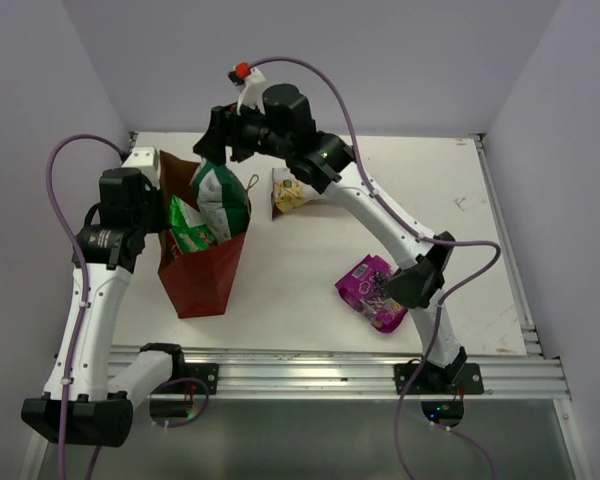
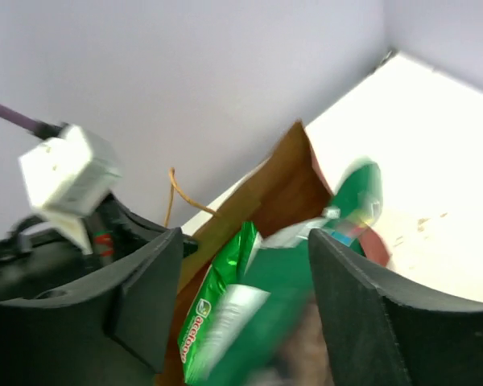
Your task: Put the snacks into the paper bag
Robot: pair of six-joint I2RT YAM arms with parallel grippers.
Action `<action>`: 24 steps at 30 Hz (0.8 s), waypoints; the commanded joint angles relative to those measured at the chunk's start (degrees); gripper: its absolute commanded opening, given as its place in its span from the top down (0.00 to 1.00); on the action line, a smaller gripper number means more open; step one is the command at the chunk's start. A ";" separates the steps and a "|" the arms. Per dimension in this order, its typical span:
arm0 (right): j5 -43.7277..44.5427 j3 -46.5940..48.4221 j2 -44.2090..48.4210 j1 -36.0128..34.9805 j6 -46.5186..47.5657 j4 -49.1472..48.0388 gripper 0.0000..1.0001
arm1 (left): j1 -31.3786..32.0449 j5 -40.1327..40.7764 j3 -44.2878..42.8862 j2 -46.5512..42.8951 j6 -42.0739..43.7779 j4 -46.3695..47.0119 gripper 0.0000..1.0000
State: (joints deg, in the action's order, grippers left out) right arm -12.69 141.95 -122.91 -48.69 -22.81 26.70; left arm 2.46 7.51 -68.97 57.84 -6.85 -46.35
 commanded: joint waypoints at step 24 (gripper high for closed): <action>20.86 -15.48 -0.57 26.45 12.53 20.32 0.09 | -0.35 6.82 2.00 -6.08 0.61 1.17 1.00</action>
State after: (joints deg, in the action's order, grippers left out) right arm 9.39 122.56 -124.09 -22.24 -11.86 46.04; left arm 2.39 15.59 -65.43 52.07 -6.39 -46.37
